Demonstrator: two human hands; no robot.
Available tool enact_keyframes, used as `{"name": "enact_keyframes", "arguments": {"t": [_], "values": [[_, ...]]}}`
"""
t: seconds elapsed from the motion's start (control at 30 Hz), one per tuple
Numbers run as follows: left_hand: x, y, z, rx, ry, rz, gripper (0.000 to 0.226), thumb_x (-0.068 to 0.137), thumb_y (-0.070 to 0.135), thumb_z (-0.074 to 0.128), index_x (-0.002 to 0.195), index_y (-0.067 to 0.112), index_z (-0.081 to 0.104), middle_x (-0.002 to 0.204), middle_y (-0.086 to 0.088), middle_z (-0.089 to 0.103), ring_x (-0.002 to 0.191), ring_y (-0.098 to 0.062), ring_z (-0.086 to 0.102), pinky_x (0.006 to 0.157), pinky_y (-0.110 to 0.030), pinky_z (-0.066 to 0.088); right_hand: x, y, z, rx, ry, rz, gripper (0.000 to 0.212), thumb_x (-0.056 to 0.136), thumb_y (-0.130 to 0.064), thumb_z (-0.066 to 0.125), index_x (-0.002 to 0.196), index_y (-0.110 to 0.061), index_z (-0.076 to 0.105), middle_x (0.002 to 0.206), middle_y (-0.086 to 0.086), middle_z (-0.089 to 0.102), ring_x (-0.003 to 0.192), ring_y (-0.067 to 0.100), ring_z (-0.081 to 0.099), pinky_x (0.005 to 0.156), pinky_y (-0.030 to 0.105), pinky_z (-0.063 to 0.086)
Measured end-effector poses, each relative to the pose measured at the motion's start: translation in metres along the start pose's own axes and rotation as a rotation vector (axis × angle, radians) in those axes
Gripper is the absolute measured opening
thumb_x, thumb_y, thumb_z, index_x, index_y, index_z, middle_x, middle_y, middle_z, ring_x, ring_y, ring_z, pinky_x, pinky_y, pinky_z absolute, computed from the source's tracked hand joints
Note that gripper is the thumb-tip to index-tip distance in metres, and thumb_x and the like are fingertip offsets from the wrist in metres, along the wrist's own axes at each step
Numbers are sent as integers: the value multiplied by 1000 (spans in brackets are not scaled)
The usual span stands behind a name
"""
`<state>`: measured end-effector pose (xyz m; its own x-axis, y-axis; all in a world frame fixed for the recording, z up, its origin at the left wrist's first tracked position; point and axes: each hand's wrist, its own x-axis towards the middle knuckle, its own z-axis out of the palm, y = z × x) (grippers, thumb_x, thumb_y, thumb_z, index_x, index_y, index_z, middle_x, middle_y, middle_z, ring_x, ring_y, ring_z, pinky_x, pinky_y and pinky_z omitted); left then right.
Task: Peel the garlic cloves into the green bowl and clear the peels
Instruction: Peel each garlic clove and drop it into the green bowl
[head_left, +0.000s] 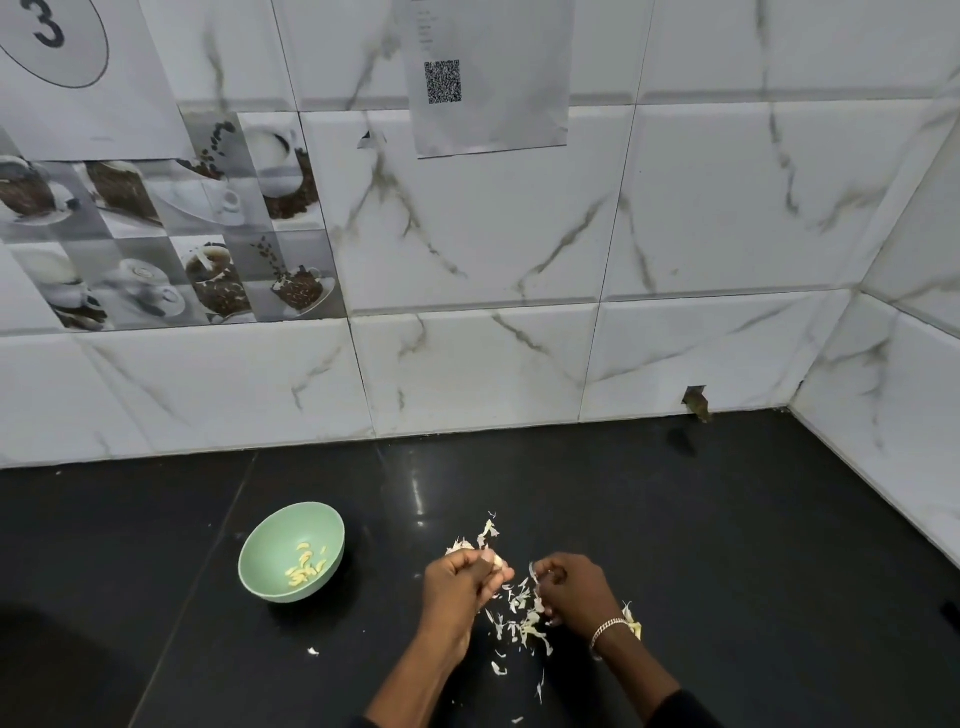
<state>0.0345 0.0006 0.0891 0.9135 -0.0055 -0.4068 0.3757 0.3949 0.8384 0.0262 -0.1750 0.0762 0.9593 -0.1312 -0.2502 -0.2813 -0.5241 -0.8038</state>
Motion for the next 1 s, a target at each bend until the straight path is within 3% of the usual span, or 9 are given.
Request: {"name": "enact_keyframes", "arguments": {"t": [0.07,0.2,0.33,0.57,0.67,0.8,0.87,0.93,1.0], "values": [[-1,-1,-1,77,4,42,19,96,2,62,91,-16,67,83,-23,72,86,-33,75,74,-26,62,-3,-5,-2,1,-21,-44,17,89,-15,61,88,-26,74,75,2,75,50,8,63,50,24,55],[-2,-2,-2,223,-6,108,18,98,6,62,91,-10,67,79,-24,73,76,-26,73,68,-24,58,-10,-21,-9,12,-42,-180,12,90,-25,68,83,-21,77,64,-2,71,49,6,63,55,19,50],[-4,-2,2,311,-26,154,13,95,3,65,87,-5,71,74,-20,73,66,-23,66,68,-30,55,-17,-34,-8,64,-109,-238,11,88,-23,69,82,-18,77,66,3,73,53,8,63,52,23,51],[-10,2,9,370,-53,186,12,91,0,69,82,-5,73,71,-19,72,60,-18,67,62,-23,56,-16,-37,-10,27,-95,-227,14,86,-21,69,76,-14,75,62,5,72,50,8,61,54,26,53],[-14,3,10,456,-77,226,10,89,0,72,83,4,78,71,-15,74,61,-13,65,63,-22,54,-16,-36,-10,-20,-71,-249,25,83,-36,69,73,-14,73,62,5,72,49,5,59,53,25,49],[-19,7,9,557,-79,290,13,88,-1,72,86,10,79,65,-8,73,60,-9,66,63,-18,52,-18,-39,-9,-58,-40,-303,34,67,-55,55,63,-25,70,64,2,71,51,3,56,55,27,46],[-19,8,8,601,-77,318,14,88,2,72,85,14,78,64,-6,73,60,-8,66,64,-17,52,-20,-42,-9,-64,-43,-319,27,71,-51,58,63,-27,68,62,-1,71,51,3,57,56,26,47],[-20,9,8,639,-80,338,12,89,4,72,85,14,78,63,-3,73,60,-6,66,63,-15,50,-20,-42,-9,-61,-64,-309,20,80,-36,65,67,-21,71,60,-1,70,49,3,58,55,25,49],[-21,9,8,662,-84,350,11,90,5,71,87,12,78,63,-1,72,59,-4,65,62,-13,49,-19,-41,-10,-53,-75,-295,21,81,-34,66,70,-17,73,62,0,72,49,4,59,54,26,50]]}}
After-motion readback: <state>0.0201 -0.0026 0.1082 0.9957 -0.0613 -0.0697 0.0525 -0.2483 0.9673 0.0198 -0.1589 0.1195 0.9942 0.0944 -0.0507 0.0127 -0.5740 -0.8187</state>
